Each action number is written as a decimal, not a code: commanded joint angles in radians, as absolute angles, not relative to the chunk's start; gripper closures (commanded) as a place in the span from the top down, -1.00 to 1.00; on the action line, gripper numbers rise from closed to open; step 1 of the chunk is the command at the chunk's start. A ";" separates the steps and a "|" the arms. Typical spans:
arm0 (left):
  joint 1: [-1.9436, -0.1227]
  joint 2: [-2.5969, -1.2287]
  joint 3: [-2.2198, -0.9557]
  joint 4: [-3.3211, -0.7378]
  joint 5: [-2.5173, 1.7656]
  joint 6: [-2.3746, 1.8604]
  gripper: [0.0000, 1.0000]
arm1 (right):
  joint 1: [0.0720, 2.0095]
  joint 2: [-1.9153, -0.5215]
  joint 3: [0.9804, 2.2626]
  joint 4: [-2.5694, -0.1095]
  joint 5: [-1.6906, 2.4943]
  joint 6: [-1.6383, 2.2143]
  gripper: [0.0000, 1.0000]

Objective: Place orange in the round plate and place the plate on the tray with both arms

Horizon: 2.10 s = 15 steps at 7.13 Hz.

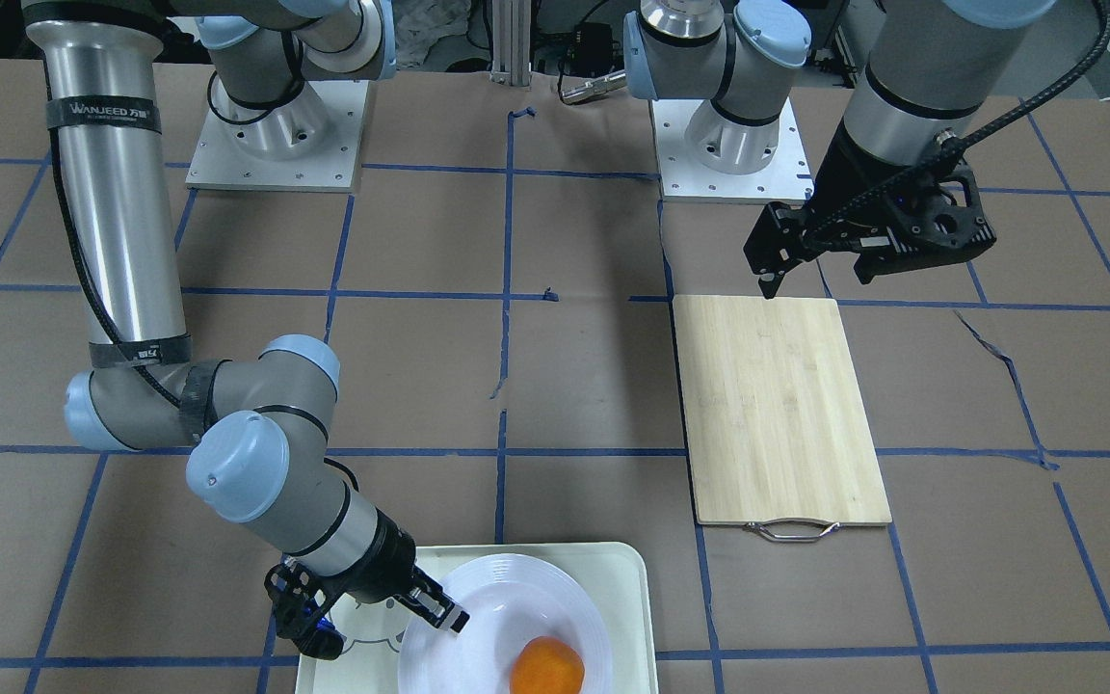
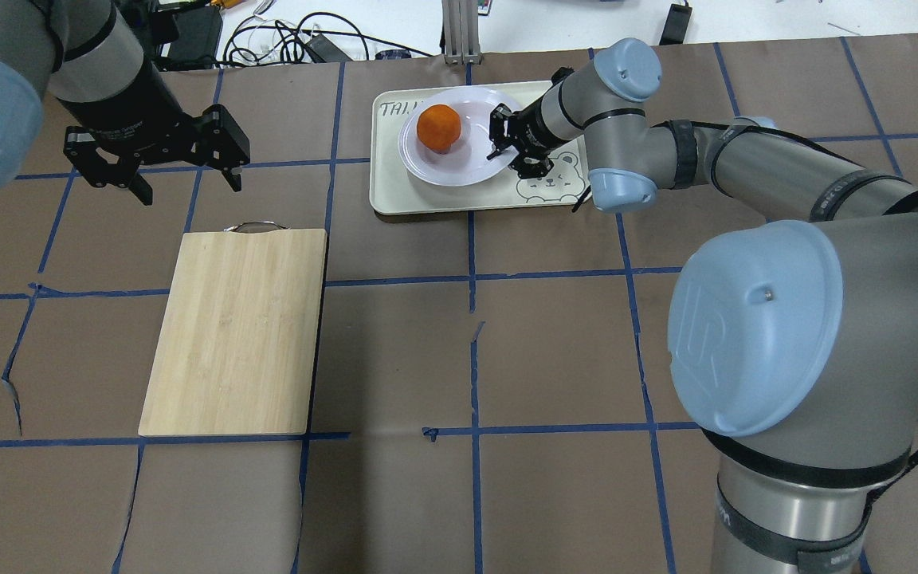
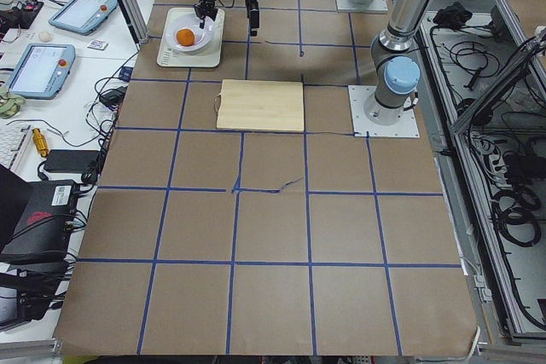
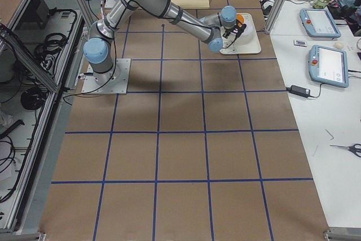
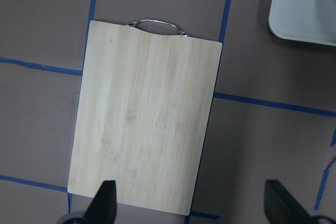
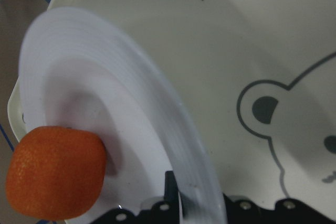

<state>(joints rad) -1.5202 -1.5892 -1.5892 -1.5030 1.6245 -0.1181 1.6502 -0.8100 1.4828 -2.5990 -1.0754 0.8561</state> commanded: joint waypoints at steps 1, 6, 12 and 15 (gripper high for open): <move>-1.520 -1.589 -1.589 -1.503 1.624 -0.118 1.00 | 1.648 -0.842 1.487 -2.602 -1.095 0.848 0.93; -1.520 -1.589 -1.588 -1.500 1.623 -0.118 1.00 | 1.578 -1.199 1.396 -1.941 -1.465 0.239 1.00; -1.520 -1.580 -1.583 -1.499 1.618 -0.118 1.00 | 1.589 -1.520 1.470 -1.519 -1.598 0.036 1.00; -1.519 -1.577 -1.585 -1.502 1.618 -0.118 1.00 | 1.598 -1.522 1.471 -1.535 -1.591 0.020 1.00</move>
